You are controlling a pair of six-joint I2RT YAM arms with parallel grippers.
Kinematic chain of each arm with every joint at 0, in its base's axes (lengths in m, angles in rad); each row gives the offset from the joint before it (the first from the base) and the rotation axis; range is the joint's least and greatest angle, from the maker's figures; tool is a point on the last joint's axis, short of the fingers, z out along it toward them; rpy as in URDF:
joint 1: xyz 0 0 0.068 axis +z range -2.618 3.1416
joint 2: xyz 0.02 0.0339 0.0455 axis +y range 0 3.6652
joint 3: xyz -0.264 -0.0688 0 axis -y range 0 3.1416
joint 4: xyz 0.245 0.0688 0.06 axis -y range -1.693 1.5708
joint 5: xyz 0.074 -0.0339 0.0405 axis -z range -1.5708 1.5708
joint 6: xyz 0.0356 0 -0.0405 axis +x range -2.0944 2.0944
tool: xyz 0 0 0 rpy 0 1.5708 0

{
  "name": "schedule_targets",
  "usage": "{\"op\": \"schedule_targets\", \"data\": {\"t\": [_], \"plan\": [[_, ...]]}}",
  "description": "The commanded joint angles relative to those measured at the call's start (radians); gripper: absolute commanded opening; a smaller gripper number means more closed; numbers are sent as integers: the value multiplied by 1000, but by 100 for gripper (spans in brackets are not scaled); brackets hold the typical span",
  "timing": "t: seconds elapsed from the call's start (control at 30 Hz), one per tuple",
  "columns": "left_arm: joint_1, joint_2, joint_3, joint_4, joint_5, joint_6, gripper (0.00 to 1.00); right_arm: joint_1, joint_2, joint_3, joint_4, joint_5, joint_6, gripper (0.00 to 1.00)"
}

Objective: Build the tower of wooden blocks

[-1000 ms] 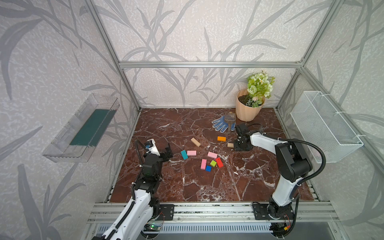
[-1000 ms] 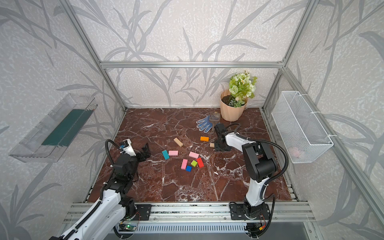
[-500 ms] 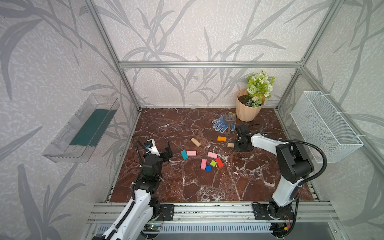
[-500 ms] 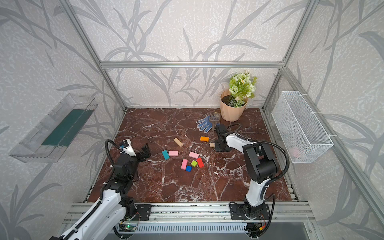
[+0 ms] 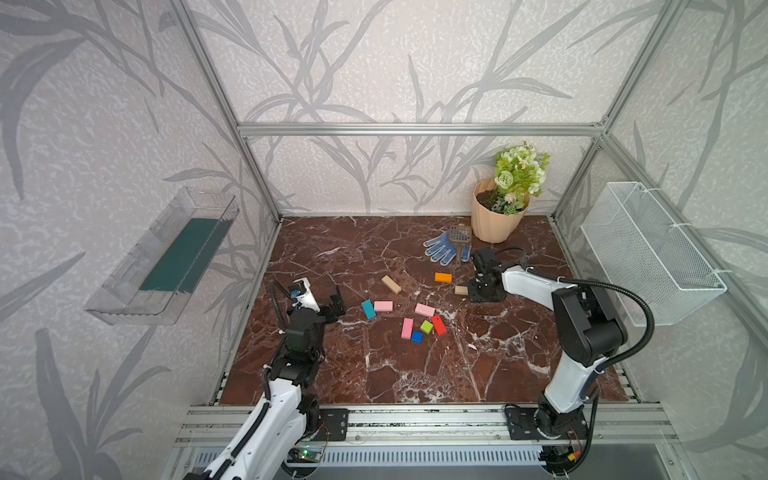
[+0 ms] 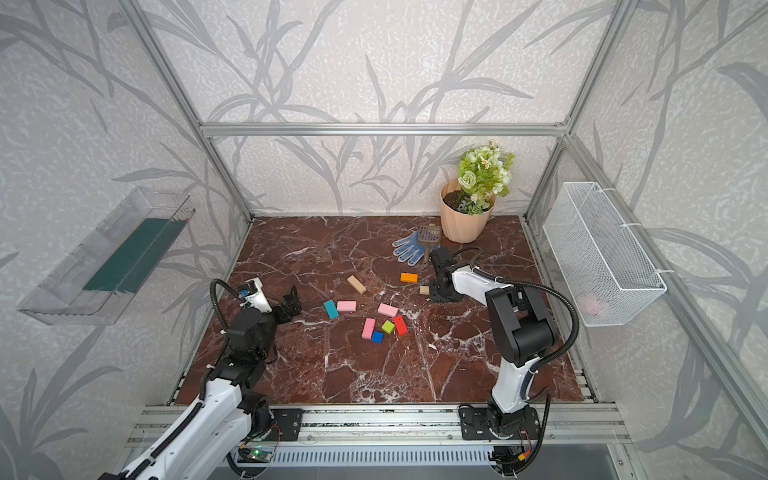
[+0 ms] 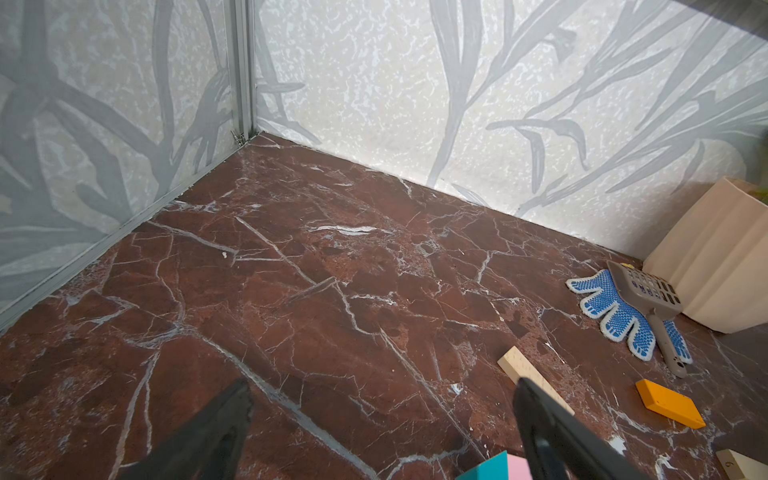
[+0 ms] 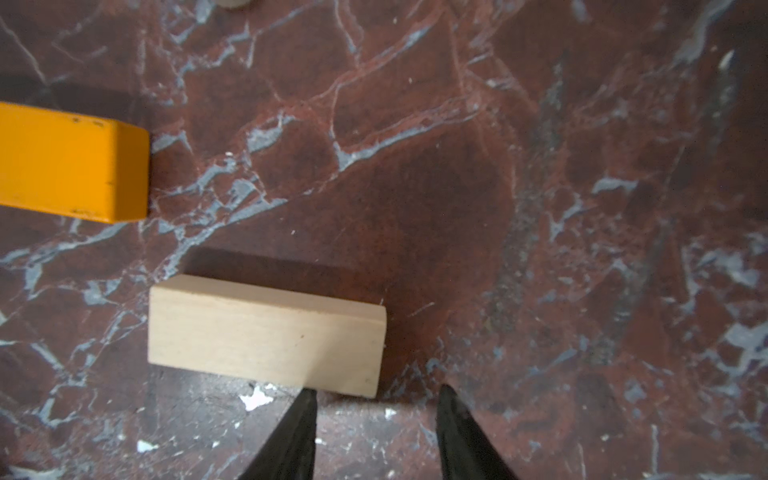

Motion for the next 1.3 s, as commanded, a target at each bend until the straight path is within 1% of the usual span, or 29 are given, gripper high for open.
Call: {"op": "schedule_targets", "data": {"t": [0.0, 0.27, 0.4, 0.47, 0.57, 0.63, 0.7, 0.83, 0.9, 0.97, 1.03, 1.1, 1.2, 1.27], "plan": [[-6, -6, -9, -4, -12, -5, 99, -4, 29, 40, -37, 11, 11, 46], [-6, -7, -11, -2, -12, -5, 99, -7, 38, 49, -42, 13, 18, 46], [-6, -9, -11, -5, -15, -5, 99, -7, 43, 54, -41, -12, 0, 45], [-6, -11, -12, -6, -14, -6, 99, -4, 29, 44, -29, -18, -7, 45], [-6, -14, -12, -3, -13, -5, 99, 13, -33, -12, 24, -2, -16, 45], [-6, -12, -14, -1, -13, -5, 99, 33, -86, -60, 69, 18, -24, 48], [-6, -6, -11, 3, -16, -5, 99, 56, -151, -102, 104, 14, -42, 50], [-6, 15, -2, 0, -21, -6, 99, 112, -274, -146, 99, 22, -37, 52], [-6, 17, 2, -2, -12, -2, 99, 189, -338, -155, 114, 34, -43, 58], [-6, 12, 0, 0, -1, 1, 99, 272, -361, -146, 154, 24, -47, 62], [-6, 4, -5, 1, -6, 2, 99, 351, -336, -109, 200, -1, -58, 63], [-6, -2, -8, 1, -12, 0, 99, 423, -255, -19, 193, -18, -60, 63], [-6, -2, -8, 1, -10, 0, 99, 482, -87, 163, 116, -59, -73, 64], [-5, -1, -7, 1, -11, -1, 99, 497, 31, 284, 70, -83, -78, 64]]}}
